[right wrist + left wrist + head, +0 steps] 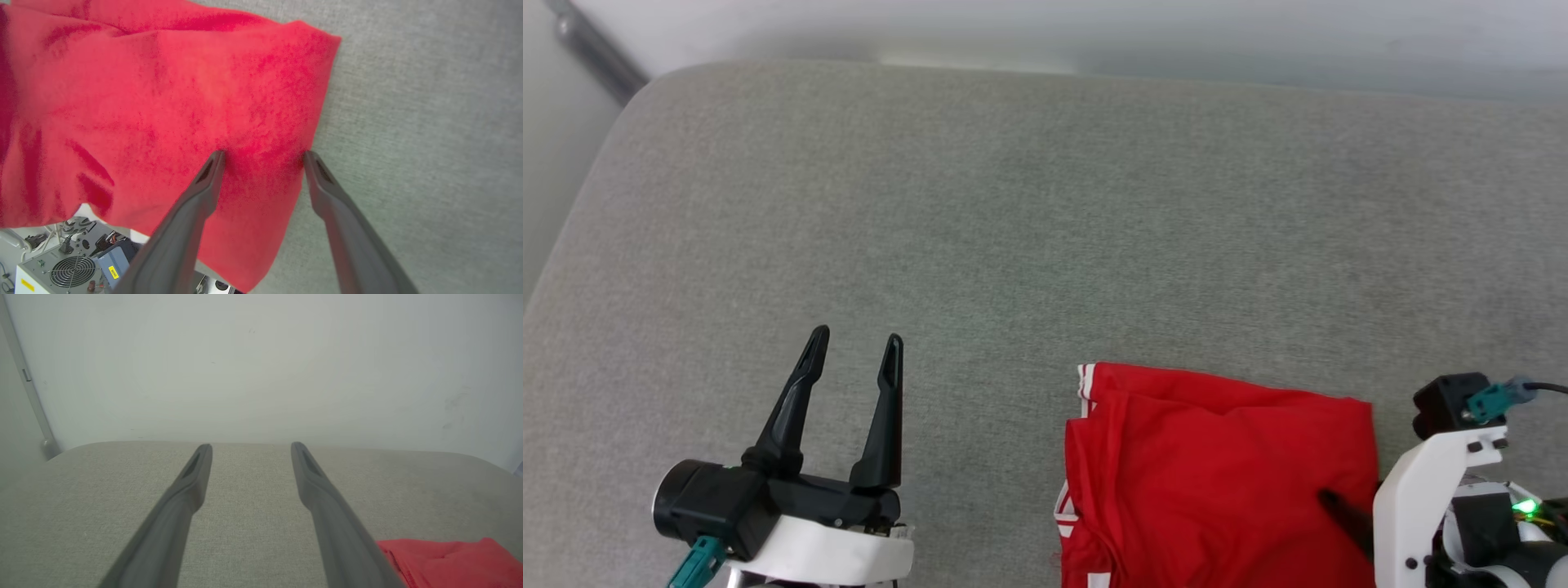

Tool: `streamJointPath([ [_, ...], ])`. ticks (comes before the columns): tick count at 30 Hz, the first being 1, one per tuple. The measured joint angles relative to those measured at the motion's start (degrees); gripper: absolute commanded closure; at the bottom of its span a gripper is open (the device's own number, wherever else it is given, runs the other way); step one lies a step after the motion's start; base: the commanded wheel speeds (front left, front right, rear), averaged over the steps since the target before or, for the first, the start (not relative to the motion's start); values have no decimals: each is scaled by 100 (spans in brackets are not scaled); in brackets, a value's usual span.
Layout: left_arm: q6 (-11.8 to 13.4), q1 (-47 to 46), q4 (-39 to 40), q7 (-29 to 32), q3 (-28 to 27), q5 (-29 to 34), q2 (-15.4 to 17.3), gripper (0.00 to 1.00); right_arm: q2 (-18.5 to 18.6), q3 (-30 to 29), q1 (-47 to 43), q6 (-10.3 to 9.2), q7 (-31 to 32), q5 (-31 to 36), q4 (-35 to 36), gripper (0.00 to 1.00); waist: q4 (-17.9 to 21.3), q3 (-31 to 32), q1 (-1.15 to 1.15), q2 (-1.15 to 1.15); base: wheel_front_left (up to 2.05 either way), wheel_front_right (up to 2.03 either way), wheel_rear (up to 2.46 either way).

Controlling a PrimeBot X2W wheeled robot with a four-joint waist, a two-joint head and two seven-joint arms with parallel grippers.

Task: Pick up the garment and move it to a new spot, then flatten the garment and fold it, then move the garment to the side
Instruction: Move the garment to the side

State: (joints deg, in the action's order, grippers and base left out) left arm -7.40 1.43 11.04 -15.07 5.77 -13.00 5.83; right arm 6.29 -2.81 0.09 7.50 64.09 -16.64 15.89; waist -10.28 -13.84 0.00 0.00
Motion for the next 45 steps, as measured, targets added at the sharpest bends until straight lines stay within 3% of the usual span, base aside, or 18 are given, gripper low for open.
streamJointPath([
  [12, 0, -159, -87, 0, 169, -27, -43, 0, -89, 315, 93, -12, -347, 271, -776, 1, -369, -234, 0, 0, 0, 0, 0],
  [13, 0, -159, -100, 0, 181, -26, -45, 0, -59, 358, 108, -11, -401, 282, -827, 53, -372, -226, 0, 0, 0, 0, 0],
  [14, 0, -159, -109, 0, 192, -25, -48, 0, -20, 420, 113, -11, -470, 308, -862, 95, -372, -215, 0, 0, 0, 0, 0],
  [15, 0, -159, -118, 0, 197, -24, -54, 0, 23, 485, 119, -11, -538, 314, -896, 100, -367, -201, 0, 0, 0, 0, 0],
  [20, 0, -138, -156, 0, 279, -12, -65, 0, 183, 781, 244, 2, -845, 469, -1061, 100, -250, -101, 0, 0, 0, 0, 0],
  [23, 0, -107, -146, 0, 331, -22, -85, 0, 471, 1138, 393, 7, -981, 702, -1066, 100, -118, -34, 0, 0, 0, 0, 0],
  [28, 0, -73, -122, 0, 575, 16, -66, 0, 1460, 1891, 912, 1, -1071, 1227, -956, 100, 260, 29, 0, 0, 0, 0, 0],
  [33, 0, -310, -59, 0, 898, 33, 27, 0, 2430, 2452, 1584, 2, -970, 1247, -794, 100, 802, -36, 0, 0, 0, 0, 0],
  [37, 0, -638, 32, 0, 1177, 67, 104, 0, 3176, 2548, 2017, 3, -990, 1205, -801, 100, 1253, -225, 0, 0, 0, 0, 0],
  [45, 0, -1461, 63, 0, 2001, 424, 444, 0, 3849, 1973, 2447, 3, -1614, 1292, -1210, 100, 1880, -1046, 0, 0, 0, 0, 0],
])
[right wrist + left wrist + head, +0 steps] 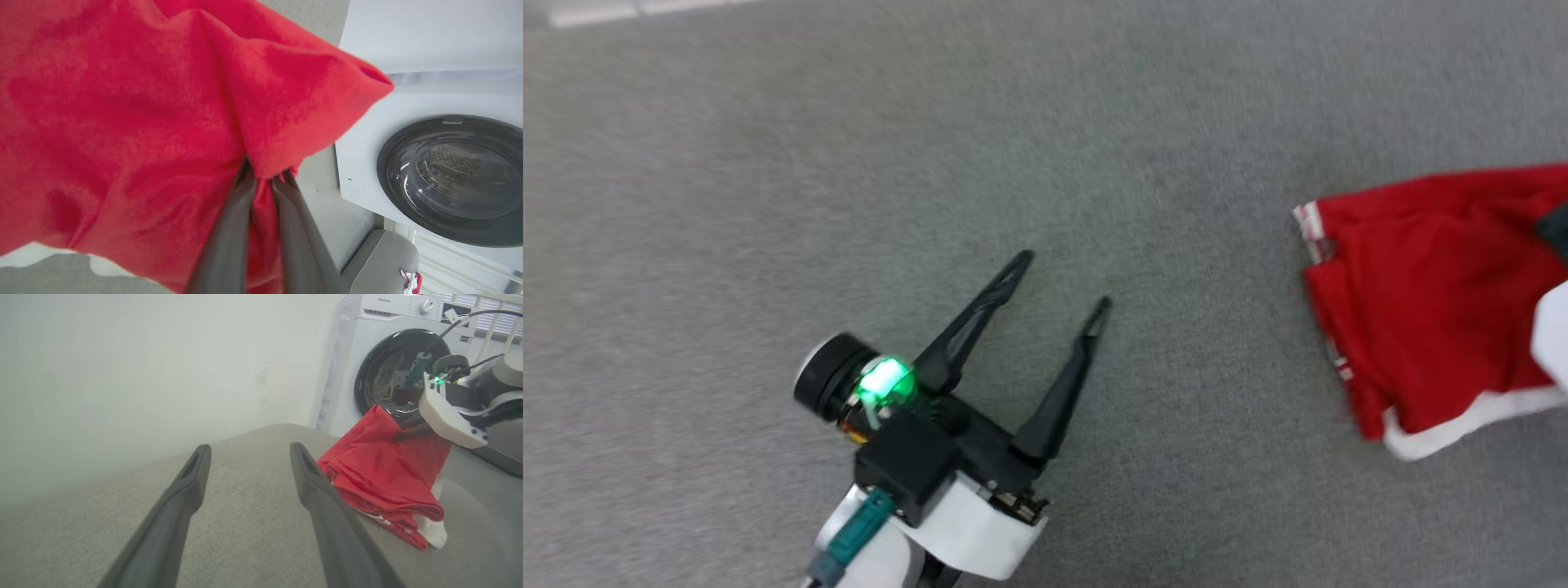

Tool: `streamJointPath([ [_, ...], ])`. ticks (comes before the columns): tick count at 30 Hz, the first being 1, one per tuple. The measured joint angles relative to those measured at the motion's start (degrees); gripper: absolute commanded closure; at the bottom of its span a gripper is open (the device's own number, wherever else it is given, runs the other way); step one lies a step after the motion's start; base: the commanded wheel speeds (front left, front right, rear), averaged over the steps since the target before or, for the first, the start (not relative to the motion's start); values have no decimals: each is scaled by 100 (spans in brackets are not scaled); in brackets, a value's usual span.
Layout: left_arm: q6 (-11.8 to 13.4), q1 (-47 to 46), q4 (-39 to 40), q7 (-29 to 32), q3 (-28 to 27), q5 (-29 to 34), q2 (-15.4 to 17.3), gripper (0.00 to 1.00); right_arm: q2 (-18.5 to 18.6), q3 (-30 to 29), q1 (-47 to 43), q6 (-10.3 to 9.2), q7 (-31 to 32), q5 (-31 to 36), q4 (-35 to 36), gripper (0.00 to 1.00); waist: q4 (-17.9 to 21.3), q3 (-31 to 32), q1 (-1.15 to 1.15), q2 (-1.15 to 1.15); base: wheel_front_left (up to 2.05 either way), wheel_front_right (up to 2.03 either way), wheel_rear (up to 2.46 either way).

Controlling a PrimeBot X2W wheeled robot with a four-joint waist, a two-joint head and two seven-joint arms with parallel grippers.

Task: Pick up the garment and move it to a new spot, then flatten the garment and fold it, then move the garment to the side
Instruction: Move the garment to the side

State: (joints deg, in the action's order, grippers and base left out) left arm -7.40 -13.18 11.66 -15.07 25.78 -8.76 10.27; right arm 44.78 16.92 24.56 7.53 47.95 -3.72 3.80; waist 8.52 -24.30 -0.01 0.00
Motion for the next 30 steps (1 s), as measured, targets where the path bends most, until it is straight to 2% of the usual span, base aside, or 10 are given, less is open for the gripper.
streamJointPath([
  [3, 0, -376, -10, 0, 344, 194, 174, 0, 147, -164, 243, 1, -366, 188, -277, 100, 169, -384, 0, 0, 0, 0, 0],
  [8, 0, -836, 5, 0, 671, 242, 216, 0, 368, -561, 493, 1, -921, 394, -955, 100, 357, -1006, -1, 0, 0, 0, 0],
  [15, 0, -1205, 82, 0, 804, 197, 245, 0, 402, -1323, 565, 1, -1707, 546, -1913, 100, 426, -1634, 0, 0, 0, 0, 0],
  [21, 0, -1313, 132, 0, 834, 193, 319, 0, 324, -1841, 578, 1, -2279, 742, -2555, 100, 364, -1871, -1, 0, 0, 0, 0],
  [27, 0, -1310, 127, 0, 765, 116, 307, 0, 88, -2029, 718, 1, -2528, 940, -2911, 100, 345, -1774, 0, 0, 0, 0, 0],
  [28, 0, -1306, 125, 0, 747, 103, 294, 0, 46, -2064, 736, 1, -2573, 985, -2941, 61, 342, -1733, 0, 0, 0, 0, 0],
  [29, 0, -1300, 122, 0, 730, 102, 277, 0, 15, -2079, 769, 1, -2630, 1036, -2959, 0, 338, -1687, 0, 0, 0, 0, 0],
  [30, 0, -1285, 120, 0, 698, 94, 244, 0, -15, -2106, 821, 1, -2652, 1056, -2975, 0, 333, -1635, 0, 0, 0, 0, 0],
])
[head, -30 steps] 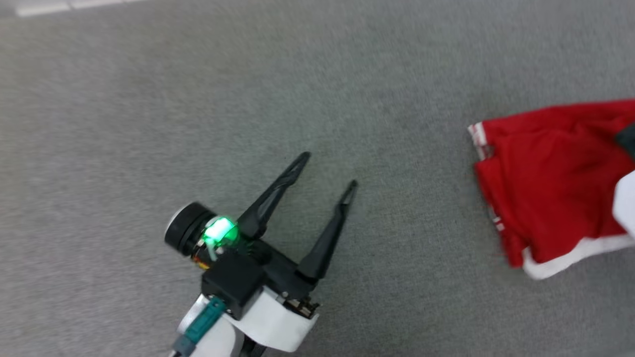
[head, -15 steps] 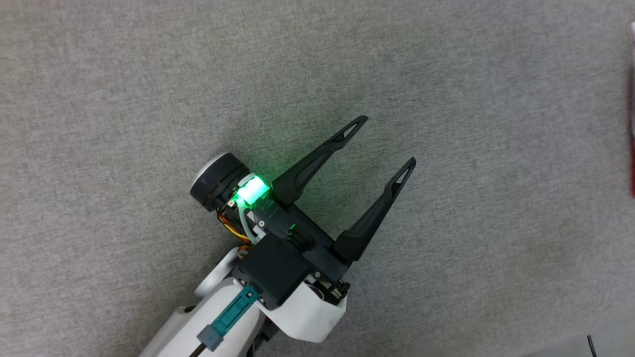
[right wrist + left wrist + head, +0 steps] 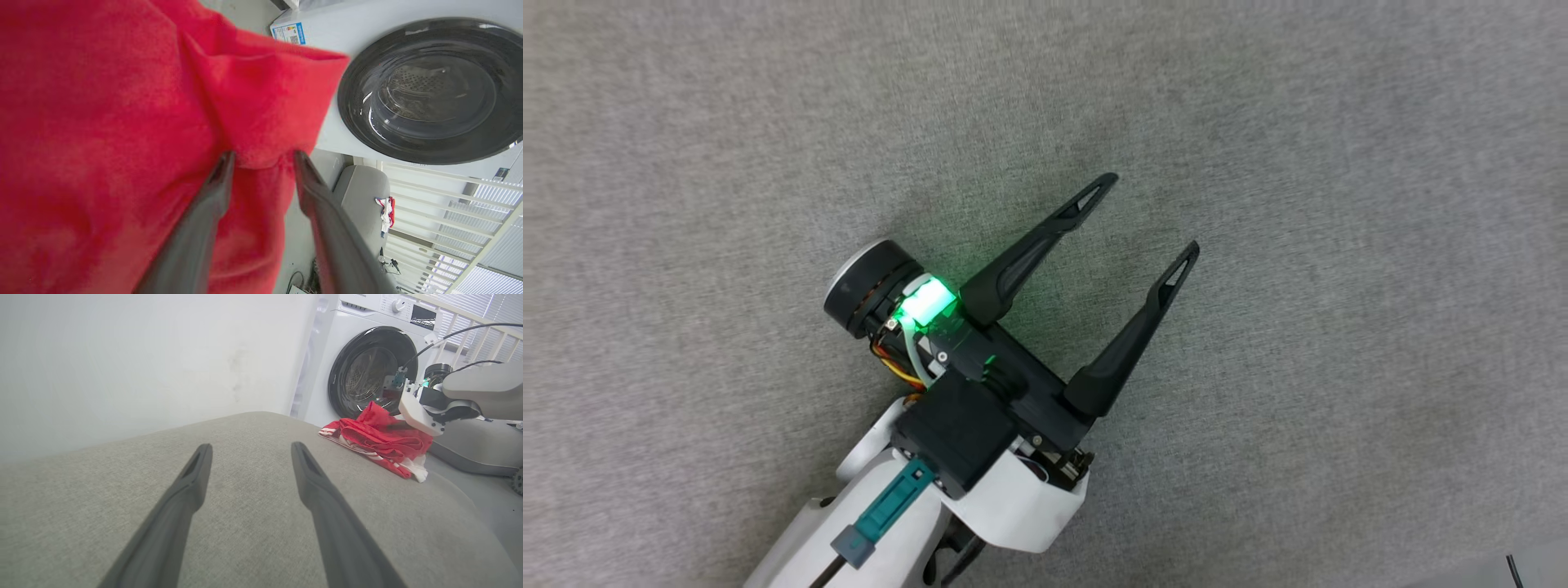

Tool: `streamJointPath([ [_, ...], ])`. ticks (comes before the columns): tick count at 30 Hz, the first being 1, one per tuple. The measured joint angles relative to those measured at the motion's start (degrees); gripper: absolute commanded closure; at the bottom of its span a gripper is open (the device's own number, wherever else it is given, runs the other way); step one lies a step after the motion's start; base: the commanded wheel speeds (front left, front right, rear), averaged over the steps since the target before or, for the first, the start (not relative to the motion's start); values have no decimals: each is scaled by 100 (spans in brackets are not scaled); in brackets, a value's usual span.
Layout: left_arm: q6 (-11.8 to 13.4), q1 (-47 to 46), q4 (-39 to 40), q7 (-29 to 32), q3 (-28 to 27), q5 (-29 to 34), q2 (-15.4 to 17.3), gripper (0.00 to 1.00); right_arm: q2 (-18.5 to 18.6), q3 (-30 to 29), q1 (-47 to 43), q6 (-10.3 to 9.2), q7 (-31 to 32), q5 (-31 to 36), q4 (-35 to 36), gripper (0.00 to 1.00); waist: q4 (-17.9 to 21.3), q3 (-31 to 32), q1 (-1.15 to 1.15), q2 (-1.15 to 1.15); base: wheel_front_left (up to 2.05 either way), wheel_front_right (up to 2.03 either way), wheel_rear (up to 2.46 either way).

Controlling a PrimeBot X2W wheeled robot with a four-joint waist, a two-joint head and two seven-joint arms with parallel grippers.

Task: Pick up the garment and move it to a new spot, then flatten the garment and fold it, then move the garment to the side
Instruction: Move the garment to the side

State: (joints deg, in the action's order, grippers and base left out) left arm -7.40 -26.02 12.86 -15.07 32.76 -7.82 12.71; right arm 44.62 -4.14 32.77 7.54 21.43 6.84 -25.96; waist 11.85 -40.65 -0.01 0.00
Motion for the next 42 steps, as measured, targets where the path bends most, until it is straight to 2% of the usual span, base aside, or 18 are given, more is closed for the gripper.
streamJointPath([
  [5, 0, 293, -115, 0, -411, -79, -196, 0, -165, -8, 172, 0, -320, 125, 123, 0, -61, 468, 0, 0, 0, 0, 0],
  [9, 0, 625, -191, 0, -932, -102, -338, 0, -541, -157, 269, -1, -710, 14, 455, 0, -149, 915, 1, 0, 0, 0, 0],
  [12, 44, 935, -268, 0, -1445, -114, -444, 0, -950, -203, 190, 0, -999, -46, 834, 0, -236, 1291, 1, 0, 0, 0, 0],
  [15, 213, 1263, -443, 0, -2057, -137, -517, 0, -1332, -204, -23, -1, -1355, -211, 1248, 0, -338, 1680, 1, 0, 0, 0, 0],
  [18, 258, 1457, -586, 0, -2514, -157, -582, 0, -1860, -197, -315, -1, -1619, -515, 1589, 0, -454, 2049, 1, 0, 0, 0, 0],
  [22, 338, 1821, -610, 0, -2838, -93, -660, 0, -2495, -255, -840, -2, -1934, -811, 1924, 0, -615, 2491, 2, 0, 0, 0, 0],
  [31, 303, 2454, -716, 0, -3284, -76, -803, 0, -3816, -126, -2046, -2, -2775, -1150, 2670, 0, -925, 3166, 2, 0, 0, 0, 0],
  [35, 283, 2633, -854, 0, -3392, -358, -920, 0, -4049, -58, -2504, -3, -3071, -1183, 2646, 0, -979, 3372, 2, 0, 0, 0, 0],
  [42, 263, 2757, -1004, 0, -3426, -309, -969, 0, -4153, 179, -3009, -3, -3371, -1196, 2396, 0, -1027, 3526, 2, 0, 0, 0, 0],
])
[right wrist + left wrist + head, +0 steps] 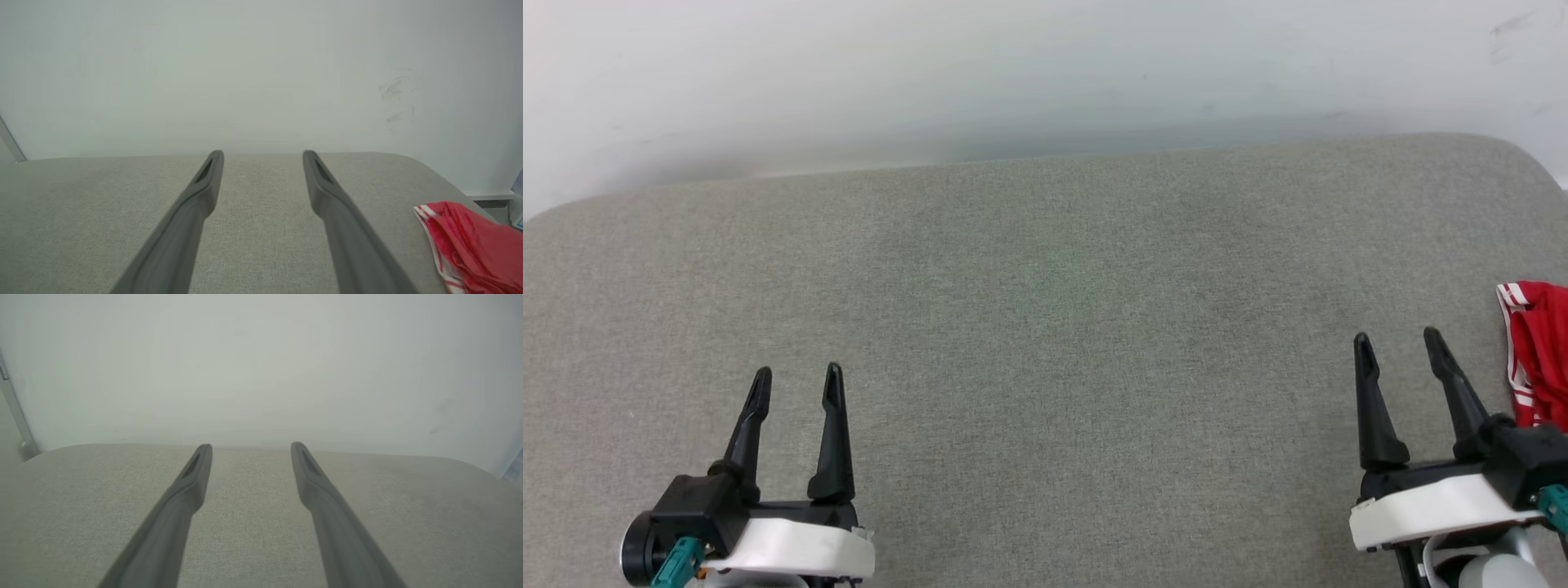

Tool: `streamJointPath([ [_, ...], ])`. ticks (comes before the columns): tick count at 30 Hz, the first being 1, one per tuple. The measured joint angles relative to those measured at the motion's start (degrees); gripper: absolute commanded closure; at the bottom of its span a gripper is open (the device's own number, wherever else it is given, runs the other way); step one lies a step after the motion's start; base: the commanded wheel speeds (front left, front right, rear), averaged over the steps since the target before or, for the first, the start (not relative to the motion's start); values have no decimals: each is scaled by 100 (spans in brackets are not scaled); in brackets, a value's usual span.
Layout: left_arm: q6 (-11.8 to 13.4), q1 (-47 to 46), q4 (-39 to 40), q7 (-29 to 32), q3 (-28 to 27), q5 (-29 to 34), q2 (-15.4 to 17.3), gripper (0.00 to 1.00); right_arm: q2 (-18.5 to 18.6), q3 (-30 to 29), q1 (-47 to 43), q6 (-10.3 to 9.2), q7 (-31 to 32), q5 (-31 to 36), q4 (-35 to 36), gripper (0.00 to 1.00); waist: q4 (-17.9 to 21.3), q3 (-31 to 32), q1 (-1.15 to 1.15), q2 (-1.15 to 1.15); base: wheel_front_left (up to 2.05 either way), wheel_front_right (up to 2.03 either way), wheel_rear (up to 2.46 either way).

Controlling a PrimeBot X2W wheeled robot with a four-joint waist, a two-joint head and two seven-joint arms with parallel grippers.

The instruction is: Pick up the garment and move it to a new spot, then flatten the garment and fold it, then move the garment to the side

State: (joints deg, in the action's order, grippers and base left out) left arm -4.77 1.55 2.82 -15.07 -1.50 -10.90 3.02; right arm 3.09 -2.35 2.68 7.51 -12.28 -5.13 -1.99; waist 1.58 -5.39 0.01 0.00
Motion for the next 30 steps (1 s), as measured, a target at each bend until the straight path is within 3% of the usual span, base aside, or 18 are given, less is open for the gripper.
streamJointPath([
  [16, 220, 116, -179, 0, 88, -3, -9, 0, -8, 166, -34, 0, -190, -253, -255, 0, -24, 0, -1, 0, 0, 0, 0],
  [30, 226, 118, -180, 0, 136, -49, -8, 0, -9, 215, -21, 0, -261, -278, -209, 0, -20, -2, -1, 0, 0, 0, 0],
])
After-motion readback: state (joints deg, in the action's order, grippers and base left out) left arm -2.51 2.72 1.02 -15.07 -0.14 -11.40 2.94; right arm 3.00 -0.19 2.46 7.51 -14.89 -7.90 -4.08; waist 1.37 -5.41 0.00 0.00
